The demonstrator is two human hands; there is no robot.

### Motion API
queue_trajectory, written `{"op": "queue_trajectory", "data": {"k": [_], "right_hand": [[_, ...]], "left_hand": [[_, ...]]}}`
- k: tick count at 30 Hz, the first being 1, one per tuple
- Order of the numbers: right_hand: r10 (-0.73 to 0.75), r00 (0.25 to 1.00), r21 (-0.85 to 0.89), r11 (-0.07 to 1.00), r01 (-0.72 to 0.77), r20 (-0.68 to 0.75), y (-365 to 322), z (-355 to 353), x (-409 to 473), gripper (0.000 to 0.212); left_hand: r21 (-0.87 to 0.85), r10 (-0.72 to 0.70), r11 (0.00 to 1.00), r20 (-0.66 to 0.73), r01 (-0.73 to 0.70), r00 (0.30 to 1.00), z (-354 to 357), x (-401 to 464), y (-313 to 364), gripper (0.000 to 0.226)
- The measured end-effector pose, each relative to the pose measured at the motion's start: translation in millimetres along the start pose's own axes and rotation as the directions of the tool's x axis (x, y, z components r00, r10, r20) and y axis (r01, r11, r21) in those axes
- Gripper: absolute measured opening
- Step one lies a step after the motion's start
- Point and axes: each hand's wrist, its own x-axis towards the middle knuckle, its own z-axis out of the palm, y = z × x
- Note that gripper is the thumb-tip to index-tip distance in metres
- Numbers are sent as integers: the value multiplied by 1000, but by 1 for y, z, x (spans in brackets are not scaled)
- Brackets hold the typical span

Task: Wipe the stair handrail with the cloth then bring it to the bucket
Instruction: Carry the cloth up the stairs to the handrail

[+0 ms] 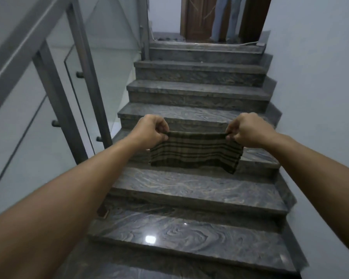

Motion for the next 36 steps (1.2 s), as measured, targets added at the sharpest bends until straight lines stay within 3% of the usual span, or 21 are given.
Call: {"op": "queue_trajectory", "data": {"k": [4,10,16,25,29,36], "right_hand": [[16,998,41,999,-13,-68,-31,-29,76,11],[-35,956,104,992,68,-292,-57,-85,177,12],[-183,917,138,960,245,-355,-60,-137,268,12],[-304,831,184,885,427,-466,-68,-226,426,15],[-356,786,90,884,459,-506,-93,-255,488,31],[-464,676,-85,854,514,-573,-131,-275,601,45]], "left_hand": [[40,68,997,-107,-64,992,-51,61,-3,14],[100,161,986,-293,-137,943,-115,149,11,17],[51,158,987,-336,-150,928,-160,243,24,27],[151,201,977,-413,-151,888,-242,368,66,27],[257,217,959,-377,-124,900,-282,412,74,42],[361,277,924,-415,-122,867,-362,499,53,39]]}}
